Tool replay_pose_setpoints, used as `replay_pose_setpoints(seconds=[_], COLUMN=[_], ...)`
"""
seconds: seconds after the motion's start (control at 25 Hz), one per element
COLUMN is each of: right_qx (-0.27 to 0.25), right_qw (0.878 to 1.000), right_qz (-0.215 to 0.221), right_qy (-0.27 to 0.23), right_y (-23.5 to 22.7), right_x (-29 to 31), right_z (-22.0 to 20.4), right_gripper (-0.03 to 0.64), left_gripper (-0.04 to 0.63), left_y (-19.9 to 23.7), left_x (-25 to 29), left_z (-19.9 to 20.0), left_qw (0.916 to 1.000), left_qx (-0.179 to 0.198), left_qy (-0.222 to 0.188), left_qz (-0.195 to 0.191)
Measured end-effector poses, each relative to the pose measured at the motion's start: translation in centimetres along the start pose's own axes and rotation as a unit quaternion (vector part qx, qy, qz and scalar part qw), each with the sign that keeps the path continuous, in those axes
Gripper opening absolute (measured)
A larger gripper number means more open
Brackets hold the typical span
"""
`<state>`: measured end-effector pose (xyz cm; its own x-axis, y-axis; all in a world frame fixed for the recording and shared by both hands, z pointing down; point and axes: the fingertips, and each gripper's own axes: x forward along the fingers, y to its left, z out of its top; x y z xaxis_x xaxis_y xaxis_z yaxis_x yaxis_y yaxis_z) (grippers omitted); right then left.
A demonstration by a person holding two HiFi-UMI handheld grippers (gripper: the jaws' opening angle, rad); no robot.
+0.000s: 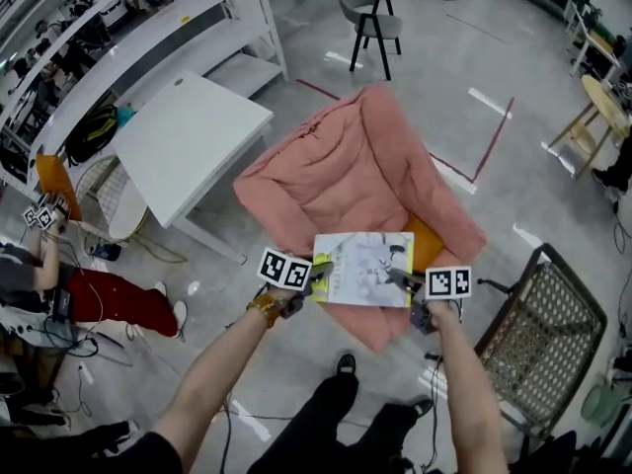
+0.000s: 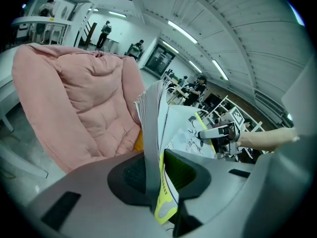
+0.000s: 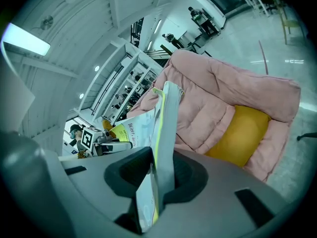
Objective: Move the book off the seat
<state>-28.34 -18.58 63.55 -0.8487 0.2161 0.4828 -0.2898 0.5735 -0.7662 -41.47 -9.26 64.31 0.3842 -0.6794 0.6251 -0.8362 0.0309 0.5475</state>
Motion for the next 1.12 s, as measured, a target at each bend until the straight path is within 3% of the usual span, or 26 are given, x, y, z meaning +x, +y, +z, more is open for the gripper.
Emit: replay_pose_setpoints(seconds=[0.48, 1.12], right_qx=[0.007, 0.019], right_qw=[1.000, 0.998], right_qz=[-0.005, -0.012], right_qy=[-0.023, -0.054], right_y=[-1.7, -4.3], right_x=[-3.1, -10.2], right_z=[1.0, 0.4], right_gripper=[0.089, 0.089], left_gripper=[0.088, 0.087], left_y=[-2.3, -8.7], left_x=[2.6, 6.5], left_z=[1.6, 2.4], left_qw=[0.9997, 0.9982], left_qx=[0.017, 0.043], left_qy=[0.011, 0.026], left_qz=[-0.012, -0.031])
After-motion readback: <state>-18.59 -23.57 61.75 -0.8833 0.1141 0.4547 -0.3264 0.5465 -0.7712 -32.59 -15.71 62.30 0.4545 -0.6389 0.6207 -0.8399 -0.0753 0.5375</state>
